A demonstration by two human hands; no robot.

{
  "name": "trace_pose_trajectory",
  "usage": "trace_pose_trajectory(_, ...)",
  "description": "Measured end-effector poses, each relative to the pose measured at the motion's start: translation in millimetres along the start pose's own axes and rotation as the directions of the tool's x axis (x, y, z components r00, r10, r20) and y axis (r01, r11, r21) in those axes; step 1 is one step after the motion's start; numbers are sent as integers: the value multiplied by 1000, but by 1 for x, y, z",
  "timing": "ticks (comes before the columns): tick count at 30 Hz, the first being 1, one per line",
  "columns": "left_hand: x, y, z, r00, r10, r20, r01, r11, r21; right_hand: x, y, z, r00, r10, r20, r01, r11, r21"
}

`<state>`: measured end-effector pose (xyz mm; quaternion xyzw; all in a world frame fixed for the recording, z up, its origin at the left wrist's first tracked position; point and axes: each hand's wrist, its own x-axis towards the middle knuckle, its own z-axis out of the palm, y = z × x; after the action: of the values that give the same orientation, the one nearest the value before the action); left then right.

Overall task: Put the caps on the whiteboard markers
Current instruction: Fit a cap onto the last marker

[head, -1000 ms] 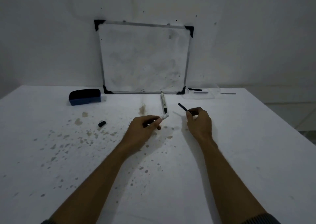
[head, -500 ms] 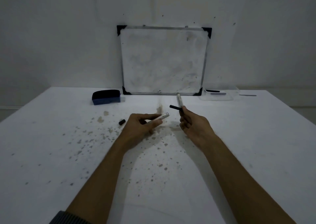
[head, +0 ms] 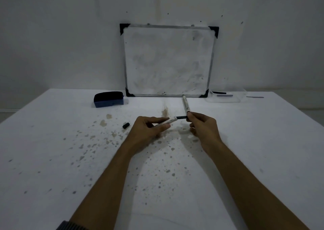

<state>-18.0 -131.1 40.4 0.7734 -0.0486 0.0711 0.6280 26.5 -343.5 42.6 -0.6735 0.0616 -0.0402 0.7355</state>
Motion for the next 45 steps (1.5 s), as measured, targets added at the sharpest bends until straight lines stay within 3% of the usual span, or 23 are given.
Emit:
trace_pose_trajectory(3,-2,2,4,999,-5,32,4,1000,18,-3,2,2,956,-293,-13,279,921,-270)
trace_pose_trajectory(5,-1,3,6,1000,-6,25,6,1000,21,-10,-2,6,902,-430,28,415,850,-324)
trace_pose_trajectory(13,5,1,1,999,32,7,-31,998,-53,-22,6,20,748,-627,219,658,653,-375)
trace_pose_trajectory(18,3,3,-1,1000,0,-29,-2,998,-69,-29,8,24,812,-439,385,571,735,-366)
trace_pose_trajectory(22,-6,15,-14,997,-47,-62,43,997,-56,-35,5,28,857,-394,333,503,779,-373)
trace_pose_trajectory(25,-7,19,-47,974,-16,-226,21,1000,18,-34,0,39,890,-214,403,399,794,-459)
trace_pose_trajectory(28,-15,7,-94,912,12,-411,49,989,137,-32,0,66,820,-93,565,457,700,-549)
trace_pose_trajectory(35,-52,-20,-136,865,-26,-502,90,991,103,-23,8,154,680,-102,726,683,448,-577)
trace_pose_trajectory(38,-53,-20,-133,878,-3,-480,75,988,131,-22,18,174,692,-116,712,696,369,-616)
trace_pose_trajectory(45,-54,-14,-130,913,43,-405,32,983,178,-37,21,144,719,-252,648,675,474,-566)
